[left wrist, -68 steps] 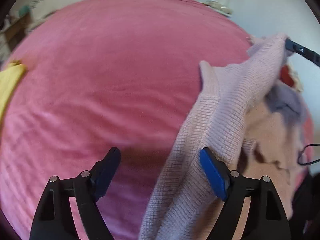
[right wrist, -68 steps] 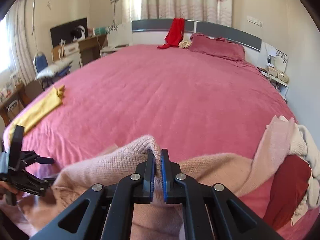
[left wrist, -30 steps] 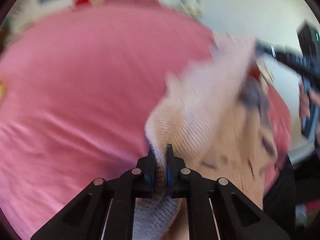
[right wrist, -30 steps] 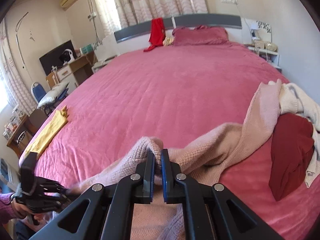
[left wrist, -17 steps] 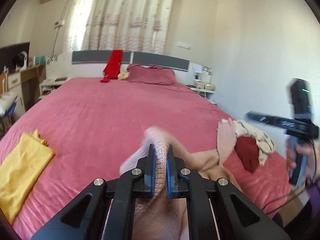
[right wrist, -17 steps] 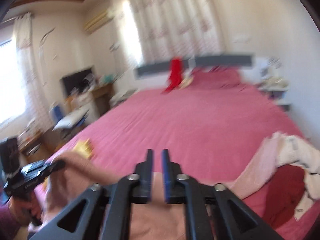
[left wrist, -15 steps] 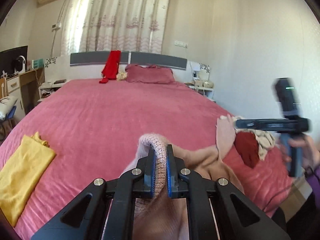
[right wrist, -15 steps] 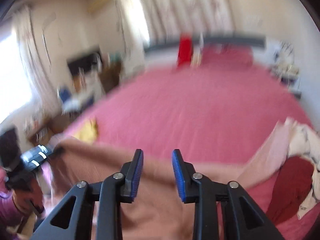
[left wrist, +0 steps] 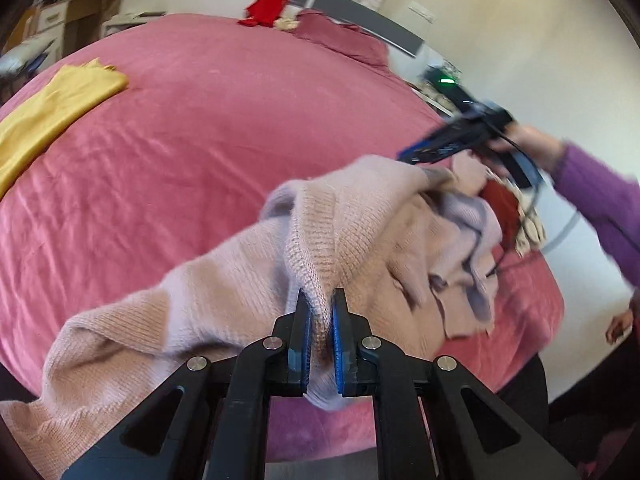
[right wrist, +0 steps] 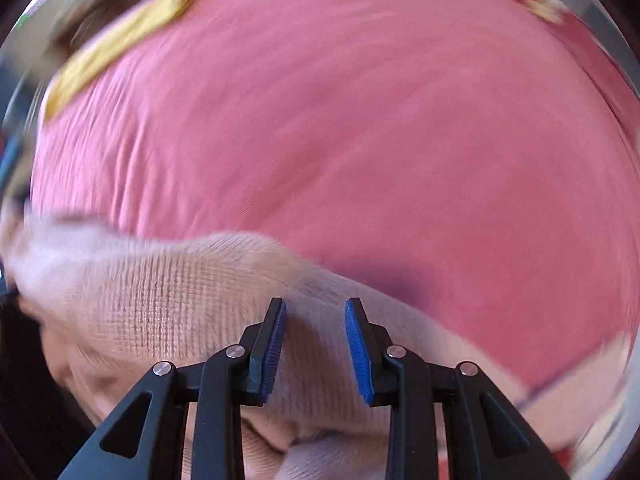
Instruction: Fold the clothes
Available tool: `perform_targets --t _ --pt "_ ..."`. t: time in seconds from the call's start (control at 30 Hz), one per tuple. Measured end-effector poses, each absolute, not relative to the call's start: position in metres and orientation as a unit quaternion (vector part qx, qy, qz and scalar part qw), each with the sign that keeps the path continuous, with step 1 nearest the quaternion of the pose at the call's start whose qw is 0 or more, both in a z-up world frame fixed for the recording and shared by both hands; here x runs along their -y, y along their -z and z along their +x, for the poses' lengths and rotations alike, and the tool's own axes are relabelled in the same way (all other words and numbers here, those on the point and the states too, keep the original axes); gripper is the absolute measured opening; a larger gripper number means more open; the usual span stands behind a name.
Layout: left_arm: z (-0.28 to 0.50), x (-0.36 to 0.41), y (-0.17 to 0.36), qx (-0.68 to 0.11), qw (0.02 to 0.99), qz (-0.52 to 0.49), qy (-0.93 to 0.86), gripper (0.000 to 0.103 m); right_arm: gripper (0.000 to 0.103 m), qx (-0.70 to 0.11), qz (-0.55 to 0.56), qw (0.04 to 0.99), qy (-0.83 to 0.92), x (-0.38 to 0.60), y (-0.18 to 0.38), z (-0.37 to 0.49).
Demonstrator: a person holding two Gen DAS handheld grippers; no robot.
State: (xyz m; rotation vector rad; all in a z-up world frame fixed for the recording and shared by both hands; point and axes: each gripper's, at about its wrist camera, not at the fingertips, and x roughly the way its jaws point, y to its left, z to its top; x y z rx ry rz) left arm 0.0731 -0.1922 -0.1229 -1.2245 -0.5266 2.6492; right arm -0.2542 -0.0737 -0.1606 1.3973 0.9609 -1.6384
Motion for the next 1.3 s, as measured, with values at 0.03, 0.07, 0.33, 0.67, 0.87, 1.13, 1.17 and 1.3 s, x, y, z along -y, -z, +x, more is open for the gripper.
perform_targets --t 0.03,0.07,0.33,0.67,0.87,1.13,1.17,1.3 --pt "0.074 0.187 0.122 0.173 0.095 -0.415 -0.888 0.009 0.031 -0.407 0.544 0.389 0.622 0.082 0.169 -0.252" --pt "0.075 0.183 0.122 0.170 0.103 -0.415 -0.888 0.009 0.033 -0.437 0.541 0.396 0.600 0.090 0.177 -0.249" --pt "0.082 0.170 0.128 0.174 0.105 -0.430 -0.880 0.009 0.093 -0.548 0.485 0.391 0.559 0.112 0.210 -0.243" --pt "0.082 0.178 0.131 0.198 0.093 -0.432 -0.875 0.010 0.051 -0.402 0.559 0.372 0.622 0.076 0.219 -0.251" --pt "0.080 0.185 0.112 0.190 0.073 -0.407 -0.890 0.010 0.020 -0.379 0.496 0.332 0.707 0.061 0.209 -0.204" --pt "0.079 0.215 0.033 0.183 0.021 -0.275 -0.943 0.010 0.009 -0.166 0.346 0.241 0.891 -0.015 0.131 -0.166" --pt "0.080 0.219 0.022 0.188 0.018 -0.256 -0.948 0.010 0.009 -0.141 0.324 0.229 0.907 -0.025 0.119 -0.156" --pt "0.080 0.222 -0.008 0.175 0.028 -0.220 -0.959 0.010 0.009 -0.066 0.255 0.204 0.943 -0.061 0.067 -0.125"
